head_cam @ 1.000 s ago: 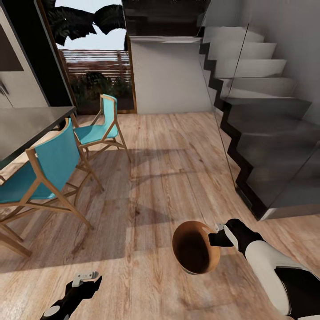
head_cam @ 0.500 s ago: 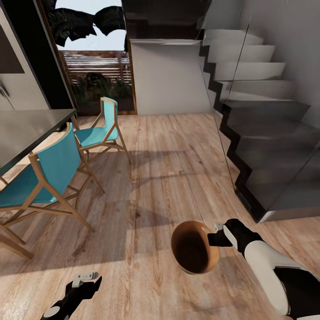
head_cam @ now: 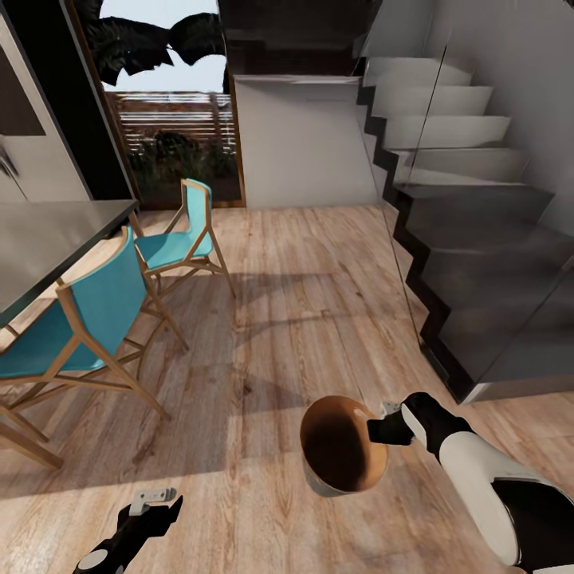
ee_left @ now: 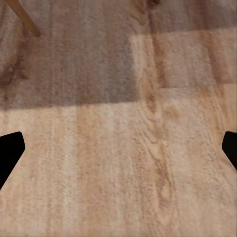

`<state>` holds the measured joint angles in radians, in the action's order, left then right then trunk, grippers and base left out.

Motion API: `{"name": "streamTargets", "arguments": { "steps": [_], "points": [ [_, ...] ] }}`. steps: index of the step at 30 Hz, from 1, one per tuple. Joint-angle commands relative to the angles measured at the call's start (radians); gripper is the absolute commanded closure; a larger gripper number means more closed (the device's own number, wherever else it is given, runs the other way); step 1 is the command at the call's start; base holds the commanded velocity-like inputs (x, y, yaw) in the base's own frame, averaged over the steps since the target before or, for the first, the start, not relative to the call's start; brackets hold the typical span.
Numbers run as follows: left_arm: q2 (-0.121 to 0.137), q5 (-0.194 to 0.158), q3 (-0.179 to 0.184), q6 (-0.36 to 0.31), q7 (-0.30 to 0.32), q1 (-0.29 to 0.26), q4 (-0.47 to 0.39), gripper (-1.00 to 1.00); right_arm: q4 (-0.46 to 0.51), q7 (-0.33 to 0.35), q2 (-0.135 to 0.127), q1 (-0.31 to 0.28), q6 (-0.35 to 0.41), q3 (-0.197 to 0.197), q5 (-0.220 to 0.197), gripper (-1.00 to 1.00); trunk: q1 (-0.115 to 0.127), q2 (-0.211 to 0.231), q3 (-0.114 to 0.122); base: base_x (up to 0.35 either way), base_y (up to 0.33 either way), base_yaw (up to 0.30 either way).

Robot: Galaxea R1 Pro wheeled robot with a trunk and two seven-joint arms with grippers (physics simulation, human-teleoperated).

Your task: Put the three can of soda from the living room inside the tash can in the kitchen.

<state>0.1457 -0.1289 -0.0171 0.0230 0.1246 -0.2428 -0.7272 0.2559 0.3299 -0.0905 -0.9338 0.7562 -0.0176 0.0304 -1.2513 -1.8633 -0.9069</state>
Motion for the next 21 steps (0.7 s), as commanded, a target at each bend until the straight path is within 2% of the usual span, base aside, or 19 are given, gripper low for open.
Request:
{"name": "streamTargets", "arguments": {
  "steps": [1, 4, 8, 21],
  "points": [
    [0.000, 0.000, 0.000, 0.000, 0.000, 0.000, 0.000, -1.00, 0.002, 0.051, -0.003, 0.000, 0.028, -0.007, -0.007, 1.00, 0.004, 0.007, 0.003, 0.000, 0.000, 0.000],
    [0.000, 0.000, 0.000, 0.000, 0.000, 0.000, 0.000, -1.00, 0.003, 0.105, -0.007, 0.000, 0.056, -0.008, -0.003, 1.00, 0.015, 0.028, 0.013, 0.000, 0.000, 0.000],
    [0.000, 0.000, 0.000, 0.000, 0.000, 0.000, 0.000, -1.00, 0.003, 0.141, -0.009, 0.000, 0.074, -0.008, -0.001, 1.00, 0.031, 0.056, 0.025, 0.000, 0.000, 0.000],
    [0.000, 0.000, 0.000, 0.000, 0.000, 0.000, 0.000, -1.00, 0.003, 0.155, 0.000, 0.000, 0.079, -0.005, 0.003, 1.00, 0.081, 0.147, 0.066, 0.000, 0.000, 0.000]
  ]
}}
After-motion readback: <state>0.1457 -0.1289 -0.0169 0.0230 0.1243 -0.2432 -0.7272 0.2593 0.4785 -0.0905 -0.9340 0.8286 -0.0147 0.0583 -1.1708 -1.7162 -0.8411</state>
